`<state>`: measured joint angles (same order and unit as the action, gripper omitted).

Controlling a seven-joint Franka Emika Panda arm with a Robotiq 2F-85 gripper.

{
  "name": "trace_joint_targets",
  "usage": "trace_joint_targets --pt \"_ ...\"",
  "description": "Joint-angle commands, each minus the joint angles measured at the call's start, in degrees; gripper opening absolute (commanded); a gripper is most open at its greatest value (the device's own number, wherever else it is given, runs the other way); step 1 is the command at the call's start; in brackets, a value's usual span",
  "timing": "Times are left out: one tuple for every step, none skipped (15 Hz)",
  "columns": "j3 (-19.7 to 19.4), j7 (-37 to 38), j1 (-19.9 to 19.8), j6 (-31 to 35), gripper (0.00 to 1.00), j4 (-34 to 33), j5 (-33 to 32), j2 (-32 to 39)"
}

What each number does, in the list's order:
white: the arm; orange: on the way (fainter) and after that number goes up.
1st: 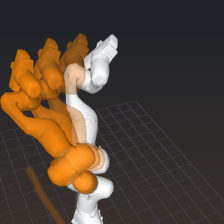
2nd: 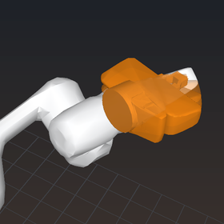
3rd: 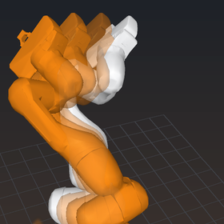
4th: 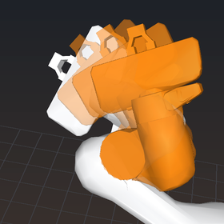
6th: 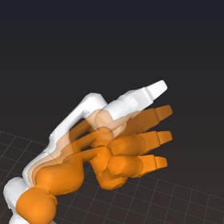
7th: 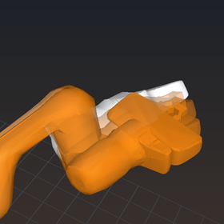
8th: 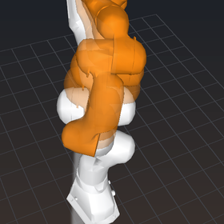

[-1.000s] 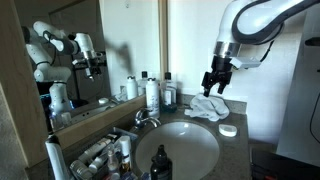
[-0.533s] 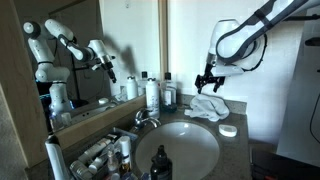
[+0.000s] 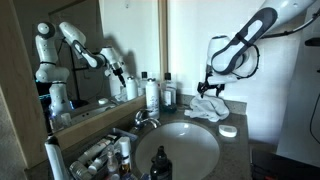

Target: Use the white towel to wipe the wall

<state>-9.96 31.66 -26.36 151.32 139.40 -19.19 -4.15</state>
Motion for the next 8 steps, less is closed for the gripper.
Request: trace_joint_targets --pt "-3.89 -0.38 1.91 3.41 1.0 -3.48 0.48 6.11" --pt "-4.9 -0.95 2.44 4.08 1.0 -4.02 1.04 7.49" --pt "-5.83 -1.24 2.97 4.5 1.0 -4.54 1.35 8.7" --pt "-6.81 -0.91 3.53 4.82 1.0 -5.09 1.08 9.98" --pt "-7.65 -0.98 4.18 4.82 1.0 -5.49 1.34 11.06" --pt "-8.36 -1.28 4.8 5.13 0.75 -5.63 1.68 11.89" --pt "-9.17 -0.6 5.53 4.96 0.72 -5.94 1.22 12.68" --pt "-9.57 -1.15 6.16 5.03 0.66 -5.92 2.02 13.06"
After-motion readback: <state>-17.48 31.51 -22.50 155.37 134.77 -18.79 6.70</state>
